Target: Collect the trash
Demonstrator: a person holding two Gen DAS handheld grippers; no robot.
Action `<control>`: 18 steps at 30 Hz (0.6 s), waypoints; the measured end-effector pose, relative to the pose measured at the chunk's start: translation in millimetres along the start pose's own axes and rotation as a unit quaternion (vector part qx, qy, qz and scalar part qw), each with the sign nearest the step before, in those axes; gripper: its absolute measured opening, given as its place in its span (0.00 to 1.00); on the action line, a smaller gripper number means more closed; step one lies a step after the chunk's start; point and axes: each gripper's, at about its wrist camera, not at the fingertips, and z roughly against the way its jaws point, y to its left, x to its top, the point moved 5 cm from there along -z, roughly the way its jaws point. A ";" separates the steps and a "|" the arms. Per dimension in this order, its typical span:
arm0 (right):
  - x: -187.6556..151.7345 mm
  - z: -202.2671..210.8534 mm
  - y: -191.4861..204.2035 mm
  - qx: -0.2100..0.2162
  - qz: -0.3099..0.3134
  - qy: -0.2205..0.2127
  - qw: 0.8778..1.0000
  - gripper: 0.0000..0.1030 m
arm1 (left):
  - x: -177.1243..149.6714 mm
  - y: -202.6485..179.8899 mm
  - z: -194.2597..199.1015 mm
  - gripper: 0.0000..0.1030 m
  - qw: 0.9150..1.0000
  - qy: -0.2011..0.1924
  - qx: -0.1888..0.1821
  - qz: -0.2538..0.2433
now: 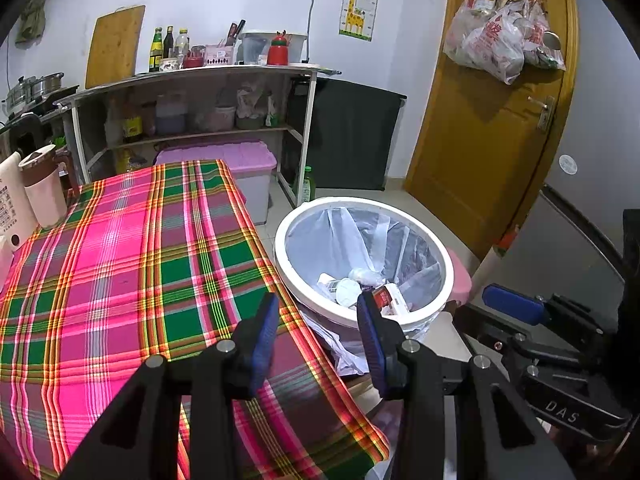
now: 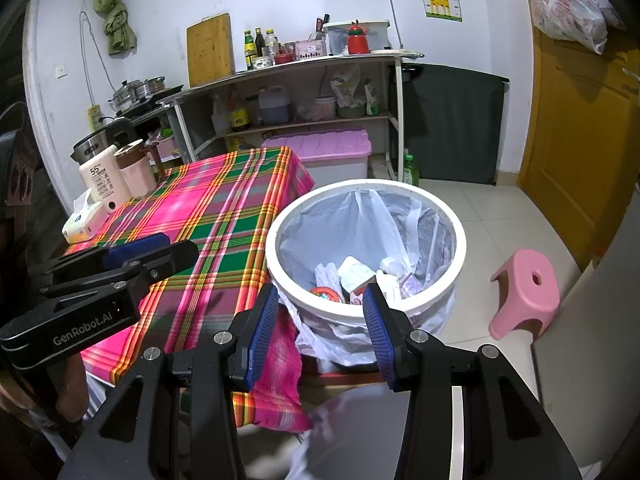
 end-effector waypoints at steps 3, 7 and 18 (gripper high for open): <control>-0.2 0.3 0.0 -0.001 0.000 0.000 1.000 0.44 | 0.1 0.2 -0.1 0.41 1.000 0.000 0.000 -0.001; -0.1 0.1 -0.1 0.000 0.000 0.001 1.000 0.44 | 0.3 0.1 -0.4 0.41 1.000 0.000 0.000 0.000; -2.4 -2.1 -0.3 0.000 0.001 0.004 1.000 0.44 | -1.7 1.2 0.2 0.41 1.000 0.002 0.000 0.000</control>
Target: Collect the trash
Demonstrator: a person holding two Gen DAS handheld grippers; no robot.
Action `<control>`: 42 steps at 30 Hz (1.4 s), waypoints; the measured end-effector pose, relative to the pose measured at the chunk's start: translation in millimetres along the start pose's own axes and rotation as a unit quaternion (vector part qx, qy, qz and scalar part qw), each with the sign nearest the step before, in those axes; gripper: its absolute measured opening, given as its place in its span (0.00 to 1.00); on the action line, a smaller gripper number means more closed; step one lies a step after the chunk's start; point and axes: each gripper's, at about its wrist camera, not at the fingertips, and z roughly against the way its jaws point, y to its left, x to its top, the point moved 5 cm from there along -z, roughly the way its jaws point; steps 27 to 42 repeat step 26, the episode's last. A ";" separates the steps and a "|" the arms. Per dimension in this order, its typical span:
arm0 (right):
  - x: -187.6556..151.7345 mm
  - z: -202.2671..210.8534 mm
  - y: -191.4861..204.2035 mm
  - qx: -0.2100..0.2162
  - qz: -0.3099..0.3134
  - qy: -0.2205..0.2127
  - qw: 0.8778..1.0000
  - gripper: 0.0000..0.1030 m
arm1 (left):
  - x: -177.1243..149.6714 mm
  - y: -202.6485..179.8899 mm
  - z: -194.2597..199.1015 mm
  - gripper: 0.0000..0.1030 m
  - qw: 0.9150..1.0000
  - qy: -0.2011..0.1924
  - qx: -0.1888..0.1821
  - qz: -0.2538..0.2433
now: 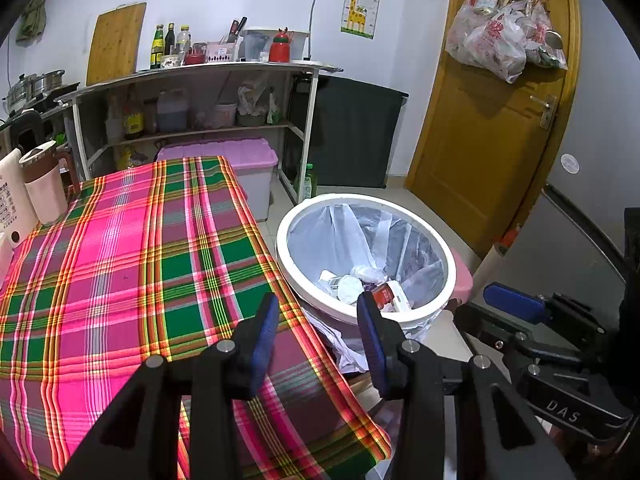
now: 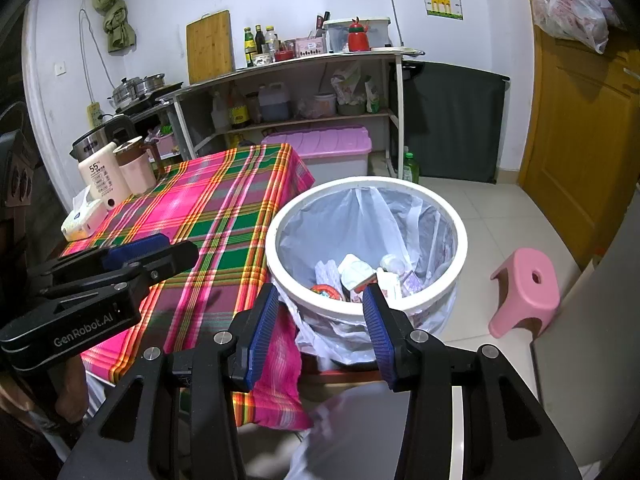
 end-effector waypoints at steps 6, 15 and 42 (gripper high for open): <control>0.1 0.1 0.0 0.000 0.000 0.000 1.000 0.44 | -4.4 1.0 0.2 0.41 1.000 0.002 0.002 0.000; -0.2 0.2 -0.1 0.000 -0.001 0.001 1.000 0.44 | -10.6 2.1 -2.8 0.41 1.000 0.007 0.004 0.005; -0.1 -1.0 -1.2 0.000 -0.001 0.002 1.000 0.44 | -9.7 1.5 -3.3 0.41 1.000 0.009 0.004 0.005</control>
